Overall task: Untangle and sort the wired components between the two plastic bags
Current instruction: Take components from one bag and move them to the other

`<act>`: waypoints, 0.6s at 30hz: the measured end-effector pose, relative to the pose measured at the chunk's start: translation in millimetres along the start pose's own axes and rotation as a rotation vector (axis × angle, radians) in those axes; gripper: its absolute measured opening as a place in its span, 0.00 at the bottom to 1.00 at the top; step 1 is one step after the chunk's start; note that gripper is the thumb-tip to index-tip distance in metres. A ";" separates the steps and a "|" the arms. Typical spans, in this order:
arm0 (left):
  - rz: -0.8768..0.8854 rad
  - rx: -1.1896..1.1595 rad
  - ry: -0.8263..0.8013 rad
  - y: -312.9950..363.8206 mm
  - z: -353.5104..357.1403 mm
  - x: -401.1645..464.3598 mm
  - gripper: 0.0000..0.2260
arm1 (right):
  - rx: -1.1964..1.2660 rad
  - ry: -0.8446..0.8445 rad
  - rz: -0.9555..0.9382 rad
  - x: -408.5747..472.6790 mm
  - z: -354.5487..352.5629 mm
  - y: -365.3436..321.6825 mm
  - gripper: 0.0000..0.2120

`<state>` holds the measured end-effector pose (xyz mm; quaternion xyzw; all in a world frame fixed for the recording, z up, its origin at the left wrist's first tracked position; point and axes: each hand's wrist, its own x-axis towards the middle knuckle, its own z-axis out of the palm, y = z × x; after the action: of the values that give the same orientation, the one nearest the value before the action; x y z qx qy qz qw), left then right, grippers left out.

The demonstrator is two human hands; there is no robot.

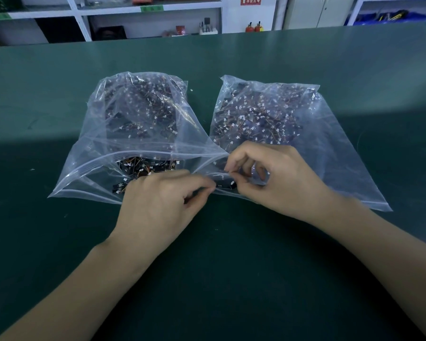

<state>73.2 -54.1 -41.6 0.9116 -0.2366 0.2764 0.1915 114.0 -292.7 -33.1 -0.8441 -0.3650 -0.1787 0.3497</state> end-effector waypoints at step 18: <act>0.163 0.187 -0.149 0.1 0.6 -1.1 0.16 | -0.047 -0.018 -0.026 -0.6 1.6 -0.1 0.10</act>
<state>72.6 -54.1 -42.7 0.9212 -0.2967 0.2433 0.0645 113.6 -291.8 -34.5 -0.8488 -0.3749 -0.1840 0.3243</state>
